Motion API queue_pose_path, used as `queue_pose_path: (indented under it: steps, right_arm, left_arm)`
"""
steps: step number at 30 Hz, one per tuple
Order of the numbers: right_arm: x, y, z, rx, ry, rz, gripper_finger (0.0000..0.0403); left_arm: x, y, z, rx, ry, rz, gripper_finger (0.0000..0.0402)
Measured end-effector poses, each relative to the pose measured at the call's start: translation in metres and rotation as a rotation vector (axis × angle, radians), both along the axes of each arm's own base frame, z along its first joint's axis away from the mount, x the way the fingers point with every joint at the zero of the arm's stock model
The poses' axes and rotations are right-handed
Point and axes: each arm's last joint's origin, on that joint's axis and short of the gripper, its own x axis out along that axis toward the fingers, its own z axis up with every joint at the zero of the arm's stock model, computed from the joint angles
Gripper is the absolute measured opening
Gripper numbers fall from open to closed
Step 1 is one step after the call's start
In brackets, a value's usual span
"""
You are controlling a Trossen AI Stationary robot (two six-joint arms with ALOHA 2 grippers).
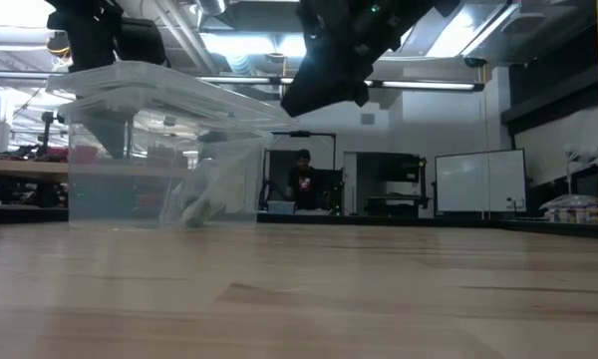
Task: Roll bandage
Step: Close the transparent bin with the transparent bin cover
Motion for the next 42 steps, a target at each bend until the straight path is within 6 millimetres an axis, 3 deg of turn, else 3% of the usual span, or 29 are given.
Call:
queue_pose_path:
  steps: [9, 35, 42]
  right_arm:
    - [0.008, -0.003, -0.012, 0.001, -0.001, -0.005, 0.0104]
    - [0.018, -0.033, -0.006, -0.002, -0.117, -0.052, 0.0104]
    - [0.018, -0.031, -0.007, 0.003, -0.109, -0.045, 0.0104]
  left_arm:
    - [0.001, -0.001, 0.0, -0.018, -0.016, -0.009, 0.0]
    - [0.009, -0.01, 0.0, -0.063, -0.052, -0.064, 0.0]
    - [0.01, -0.012, 0.0, -0.072, -0.051, -0.057, 0.0]
